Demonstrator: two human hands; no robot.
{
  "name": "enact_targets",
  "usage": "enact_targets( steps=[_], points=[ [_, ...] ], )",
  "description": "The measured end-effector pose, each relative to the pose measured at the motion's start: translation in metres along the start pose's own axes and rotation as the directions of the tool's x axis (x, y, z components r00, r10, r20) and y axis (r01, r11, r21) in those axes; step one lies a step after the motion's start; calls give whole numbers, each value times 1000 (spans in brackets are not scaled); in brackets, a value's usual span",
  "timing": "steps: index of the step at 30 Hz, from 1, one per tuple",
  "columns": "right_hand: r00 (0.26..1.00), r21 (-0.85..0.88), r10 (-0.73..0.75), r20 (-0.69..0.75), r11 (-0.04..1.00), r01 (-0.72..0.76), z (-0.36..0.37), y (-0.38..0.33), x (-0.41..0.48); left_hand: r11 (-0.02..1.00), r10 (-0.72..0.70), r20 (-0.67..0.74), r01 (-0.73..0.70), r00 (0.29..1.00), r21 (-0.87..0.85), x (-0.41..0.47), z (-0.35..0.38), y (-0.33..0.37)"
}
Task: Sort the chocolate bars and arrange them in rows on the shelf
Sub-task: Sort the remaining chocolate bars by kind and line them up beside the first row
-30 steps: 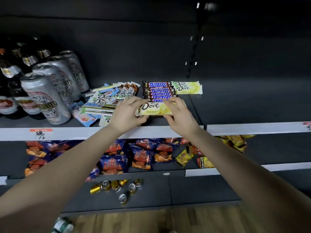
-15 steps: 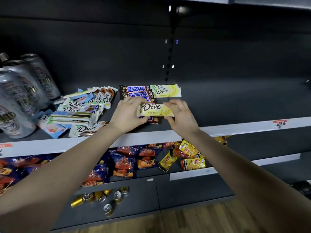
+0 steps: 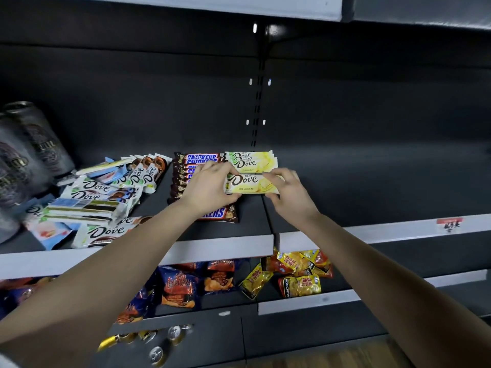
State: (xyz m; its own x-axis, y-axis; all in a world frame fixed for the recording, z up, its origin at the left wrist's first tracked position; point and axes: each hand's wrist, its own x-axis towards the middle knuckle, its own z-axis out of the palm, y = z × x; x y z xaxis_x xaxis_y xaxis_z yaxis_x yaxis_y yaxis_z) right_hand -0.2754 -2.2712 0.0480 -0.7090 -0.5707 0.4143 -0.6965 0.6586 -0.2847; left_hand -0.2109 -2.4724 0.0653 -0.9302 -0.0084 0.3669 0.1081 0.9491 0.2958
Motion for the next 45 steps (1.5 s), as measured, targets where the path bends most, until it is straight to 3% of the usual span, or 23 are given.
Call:
enact_targets(
  steps=[10, 13, 18, 22, 36, 45],
  points=[
    [994, 33, 33, 101, 999, -37, 19, 41, 37, 998, -62, 60, 62, 996, 7, 36, 20, -15],
    [990, 28, 49, 129, 998, -53, 26, 53, 45, 982, -182, 69, 178, 981, 66, 42, 23, -22],
    [990, 21, 53, 132, 998, -56, 36, 63, 59, 915, -389, 230, 344, 892, 212, 40, 36, -40],
    [995, 18, 10, 96, 1000, -12, 49, 62, 67, 909, -391, 225, 337, 892, 245, 41, 39, -41],
    [998, 84, 67, -23, 994, -65, 70, 63, 76, 904, -387, 204, 327, 899, 275, 42, 41, -41],
    [998, 58, 52, -21, 997, -51, 71, 66, 77, 905, -391, 195, 337, 900, 258, 43, 42, -42]
  ],
)
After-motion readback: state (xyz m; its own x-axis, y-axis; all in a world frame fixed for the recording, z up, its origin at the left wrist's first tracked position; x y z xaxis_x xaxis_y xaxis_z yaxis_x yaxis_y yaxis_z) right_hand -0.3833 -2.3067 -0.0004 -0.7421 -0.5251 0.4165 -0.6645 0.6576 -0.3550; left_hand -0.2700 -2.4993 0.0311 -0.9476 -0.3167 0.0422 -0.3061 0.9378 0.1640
